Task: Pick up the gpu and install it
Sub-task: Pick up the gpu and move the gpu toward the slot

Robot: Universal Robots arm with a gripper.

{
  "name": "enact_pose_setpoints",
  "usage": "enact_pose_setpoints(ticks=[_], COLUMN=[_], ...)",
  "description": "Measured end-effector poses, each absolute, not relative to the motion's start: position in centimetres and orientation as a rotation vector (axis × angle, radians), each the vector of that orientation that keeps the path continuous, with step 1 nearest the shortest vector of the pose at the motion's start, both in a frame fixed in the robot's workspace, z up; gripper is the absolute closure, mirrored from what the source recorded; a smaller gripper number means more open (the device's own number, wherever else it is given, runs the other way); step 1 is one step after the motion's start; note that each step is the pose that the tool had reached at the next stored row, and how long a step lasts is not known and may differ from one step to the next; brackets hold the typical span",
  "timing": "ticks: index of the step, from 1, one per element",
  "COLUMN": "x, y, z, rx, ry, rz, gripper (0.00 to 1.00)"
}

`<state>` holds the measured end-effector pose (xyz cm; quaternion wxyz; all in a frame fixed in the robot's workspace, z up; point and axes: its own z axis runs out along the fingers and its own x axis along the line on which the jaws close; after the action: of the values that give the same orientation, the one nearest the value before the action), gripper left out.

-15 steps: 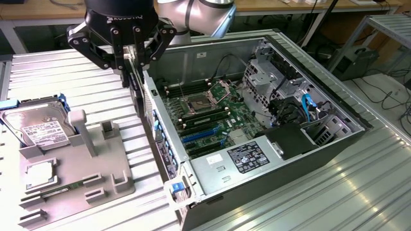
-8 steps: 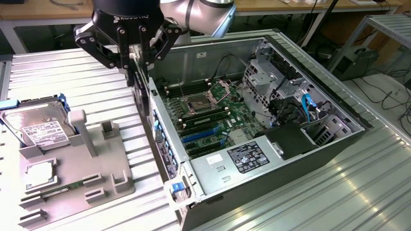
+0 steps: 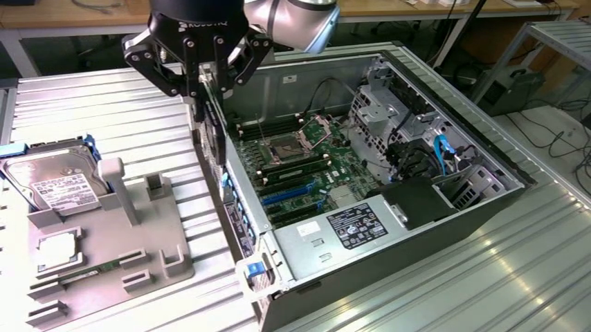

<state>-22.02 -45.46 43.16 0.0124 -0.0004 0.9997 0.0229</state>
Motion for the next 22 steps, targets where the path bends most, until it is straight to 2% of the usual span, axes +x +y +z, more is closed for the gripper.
enact_pose_setpoints(ticks=[22], x=[-19.0], y=[-45.5], z=[43.2], rx=[-0.001], ry=[3.116], rz=[0.071], gripper=[0.73])
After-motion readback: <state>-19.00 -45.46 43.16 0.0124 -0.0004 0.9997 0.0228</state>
